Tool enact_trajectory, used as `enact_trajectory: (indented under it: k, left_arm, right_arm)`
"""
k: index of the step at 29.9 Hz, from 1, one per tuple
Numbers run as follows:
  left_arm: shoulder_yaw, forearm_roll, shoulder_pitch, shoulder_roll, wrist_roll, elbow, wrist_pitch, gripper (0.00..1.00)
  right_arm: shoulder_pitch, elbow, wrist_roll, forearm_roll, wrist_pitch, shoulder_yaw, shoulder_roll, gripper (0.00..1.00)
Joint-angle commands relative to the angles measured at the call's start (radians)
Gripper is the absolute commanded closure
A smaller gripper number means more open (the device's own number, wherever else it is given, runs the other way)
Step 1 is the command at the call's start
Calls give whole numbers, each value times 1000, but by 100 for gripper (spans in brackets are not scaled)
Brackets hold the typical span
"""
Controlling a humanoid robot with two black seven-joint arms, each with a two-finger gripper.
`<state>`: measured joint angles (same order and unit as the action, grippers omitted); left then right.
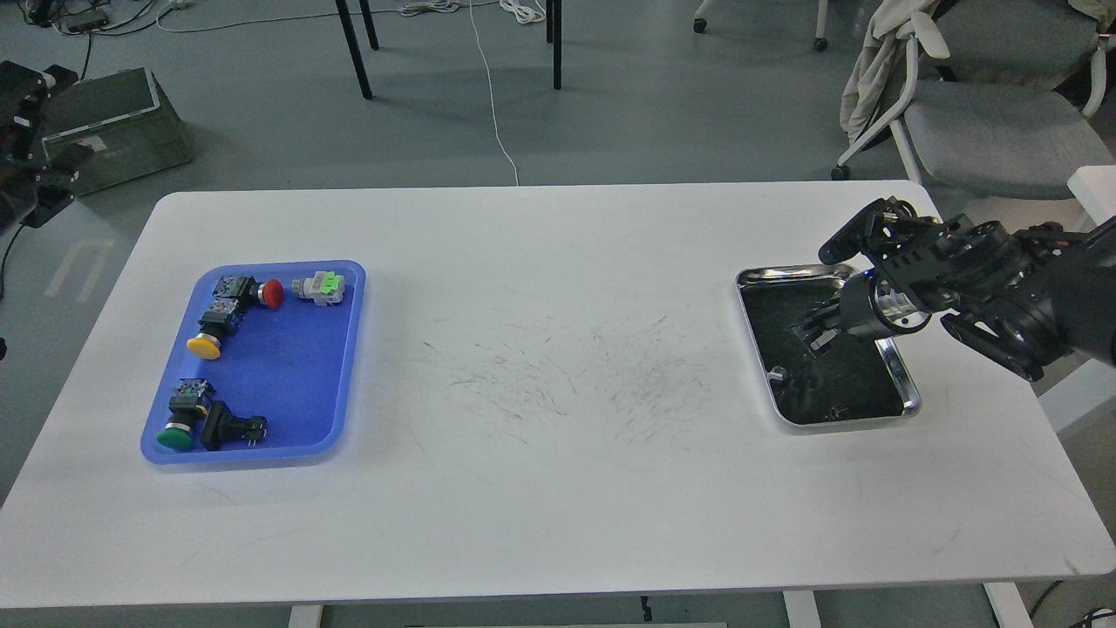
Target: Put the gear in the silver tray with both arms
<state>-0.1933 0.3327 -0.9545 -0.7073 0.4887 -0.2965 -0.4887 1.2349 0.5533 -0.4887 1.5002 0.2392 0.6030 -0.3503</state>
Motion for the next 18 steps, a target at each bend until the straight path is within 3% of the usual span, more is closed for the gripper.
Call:
enact_trajectory:
  k: [1,6,9,18]
  left_arm:
    - [0,0,0,2,0,0,0,1]
    - [0,0,0,2,0,-1,0,1]
    - [0,2,2,2,0,0,0,1]
    - [3,5,2,-3,0,-3,0,1]
  right_arm:
    - [1,0,0,0,0,0,-4,78]
    - [15,2,0,-8,5,-8,-7,51]
    - [20,2,0,-11,6,-12,-9,29]
    - [47,-15,0,-164,17,-91,-13,18]
